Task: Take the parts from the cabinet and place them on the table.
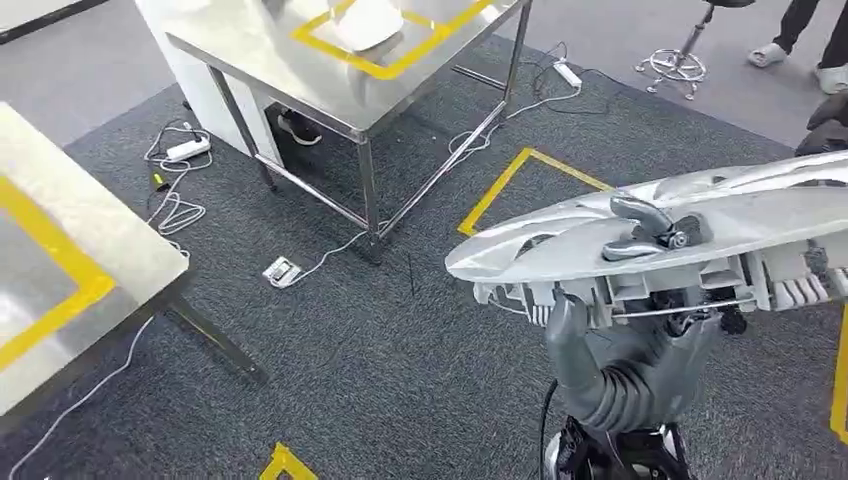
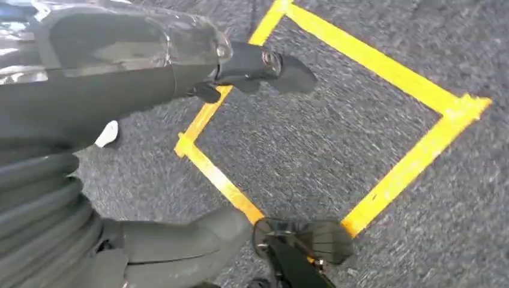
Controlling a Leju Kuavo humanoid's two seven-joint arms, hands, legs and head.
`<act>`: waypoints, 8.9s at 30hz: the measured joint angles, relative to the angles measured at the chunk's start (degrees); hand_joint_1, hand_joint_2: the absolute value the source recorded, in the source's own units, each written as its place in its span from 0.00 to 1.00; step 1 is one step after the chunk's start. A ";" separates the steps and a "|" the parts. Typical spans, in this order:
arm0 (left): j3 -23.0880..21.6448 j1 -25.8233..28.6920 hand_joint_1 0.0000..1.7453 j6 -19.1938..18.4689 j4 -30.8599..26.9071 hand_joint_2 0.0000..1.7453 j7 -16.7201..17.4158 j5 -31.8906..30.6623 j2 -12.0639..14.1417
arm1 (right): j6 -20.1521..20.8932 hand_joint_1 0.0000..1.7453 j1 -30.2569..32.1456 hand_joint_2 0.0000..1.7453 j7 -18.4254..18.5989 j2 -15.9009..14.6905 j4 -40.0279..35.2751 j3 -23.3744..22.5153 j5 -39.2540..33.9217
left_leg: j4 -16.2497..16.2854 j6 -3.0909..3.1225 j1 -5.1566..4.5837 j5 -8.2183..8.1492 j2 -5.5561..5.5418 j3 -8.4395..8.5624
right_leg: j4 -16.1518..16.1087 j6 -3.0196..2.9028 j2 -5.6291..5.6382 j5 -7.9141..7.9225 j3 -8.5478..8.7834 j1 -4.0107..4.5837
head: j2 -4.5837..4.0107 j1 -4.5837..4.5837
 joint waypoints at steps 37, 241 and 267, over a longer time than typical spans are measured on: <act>-0.02 0.24 0.00 -0.09 0.02 1.00 0.55 -0.07 -0.17 | -0.02 1.00 0.83 1.00 -0.15 0.00 0.02 -0.22 -0.59 | -10.94 -0.47 -0.52 4.81 5.48 7.10 | 2.87 1.85 -4.52 -1.90 -0.58 -0.04 | 0.00 -0.89; 0.07 0.25 0.00 -1.25 -0.02 1.00 4.63 -0.04 -0.85 | -0.09 1.00 -1.42 1.00 -4.20 -0.52 2.93 -0.39 -11.26 | -11.77 2.63 -1.63 3.08 -0.08 11.62 | 3.89 -1.25 0.51 1.45 -6.38 1.93 | 0.00 1.07; 0.09 0.36 0.00 -1.09 0.00 1.00 4.61 -0.04 -0.39 | -0.09 1.00 -1.40 1.00 -4.33 -0.31 3.17 -0.42 -11.34 | -10.73 2.68 -1.08 2.75 -0.34 10.05 | 9.65 1.08 0.36 0.43 -8.42 0.21 | 0.00 2.32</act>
